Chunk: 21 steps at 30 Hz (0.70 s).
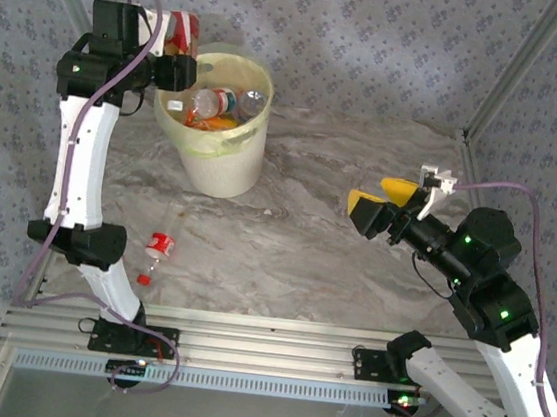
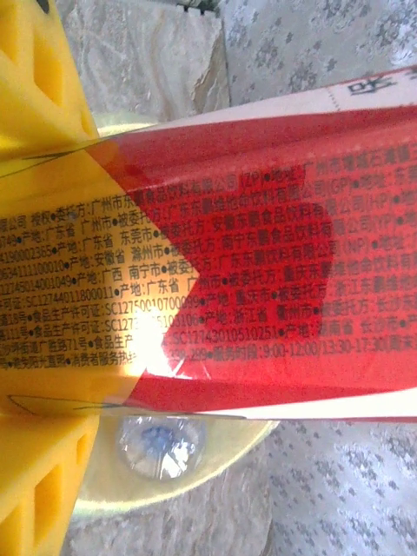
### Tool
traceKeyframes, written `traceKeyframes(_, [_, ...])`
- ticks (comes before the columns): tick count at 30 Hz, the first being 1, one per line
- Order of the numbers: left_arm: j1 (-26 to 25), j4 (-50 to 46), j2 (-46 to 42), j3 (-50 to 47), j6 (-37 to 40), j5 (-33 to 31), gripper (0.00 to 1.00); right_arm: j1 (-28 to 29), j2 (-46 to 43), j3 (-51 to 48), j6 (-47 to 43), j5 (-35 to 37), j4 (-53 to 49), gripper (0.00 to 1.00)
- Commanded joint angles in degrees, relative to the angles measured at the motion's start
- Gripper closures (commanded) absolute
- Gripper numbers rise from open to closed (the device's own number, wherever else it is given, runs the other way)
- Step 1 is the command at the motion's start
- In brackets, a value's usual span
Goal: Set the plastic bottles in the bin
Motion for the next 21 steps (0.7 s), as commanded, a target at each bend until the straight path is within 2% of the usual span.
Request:
traceKeyframes(1, [1.6, 6.1, 0.9, -1.6, 3.2, 1.2, 0.35, -0.4, -0.5, 2.0, -0.5, 0.6, -1.7, 0.00])
traceKeyframes(10, [2.7, 11.6, 4.4, -4.2, 5.2, 2.1, 0.35, -0.4, 0.6, 3.0, -1.5, -7.4, -0.1, 0.00])
traceKeyframes(21, [2.8, 13.8, 7.2, -6.4, 6.3, 1.4, 0.36, -0.5, 0.8, 3.7, -1.3, -7.3, -1.6, 0.00])
